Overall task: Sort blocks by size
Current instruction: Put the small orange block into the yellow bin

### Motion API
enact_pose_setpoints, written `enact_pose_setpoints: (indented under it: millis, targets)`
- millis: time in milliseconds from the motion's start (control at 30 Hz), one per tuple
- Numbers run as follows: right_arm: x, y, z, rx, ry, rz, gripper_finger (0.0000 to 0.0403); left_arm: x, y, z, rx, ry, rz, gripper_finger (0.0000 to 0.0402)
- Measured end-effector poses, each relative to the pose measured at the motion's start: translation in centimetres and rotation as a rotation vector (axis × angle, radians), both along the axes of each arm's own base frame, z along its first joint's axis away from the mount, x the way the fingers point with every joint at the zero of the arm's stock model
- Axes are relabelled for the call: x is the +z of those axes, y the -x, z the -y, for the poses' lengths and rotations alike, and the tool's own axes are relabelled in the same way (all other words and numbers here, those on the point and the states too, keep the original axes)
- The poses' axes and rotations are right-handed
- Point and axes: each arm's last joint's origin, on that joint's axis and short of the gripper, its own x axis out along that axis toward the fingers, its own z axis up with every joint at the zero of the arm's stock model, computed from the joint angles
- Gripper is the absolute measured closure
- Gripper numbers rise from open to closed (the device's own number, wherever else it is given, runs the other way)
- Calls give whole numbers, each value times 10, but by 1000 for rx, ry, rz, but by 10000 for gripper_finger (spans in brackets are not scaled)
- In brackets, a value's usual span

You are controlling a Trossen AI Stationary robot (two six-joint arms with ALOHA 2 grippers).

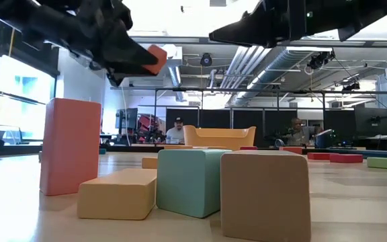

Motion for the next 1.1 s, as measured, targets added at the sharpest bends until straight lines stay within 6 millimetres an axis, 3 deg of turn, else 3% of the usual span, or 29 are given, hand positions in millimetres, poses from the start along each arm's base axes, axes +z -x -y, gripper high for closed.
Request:
enact_pose_setpoints:
  millis: [167,367,567,700,800,1100]
  targets:
    - [1,-2,16,-126,24,10,204,2,0,-34,120,-55,18,298]
    - [1,-3,53,-318,-137,30,204,9,4,-75,285,-51,19,297]
    - [-7,1,86,-455,-215,-32,204,45,-9,-108,319,-179,-95,299]
    - [-8,4,101,-511,-219,-35,204,72,-34,-140,324,-235,-260,300]
    - [-10,7,111,-573,-199,-50,204,80,-59,-165,257,-261,-411,300]
    - [-25,19,131,-712,-218,-210,204,52,-140,-221,121,-294,-776,300]
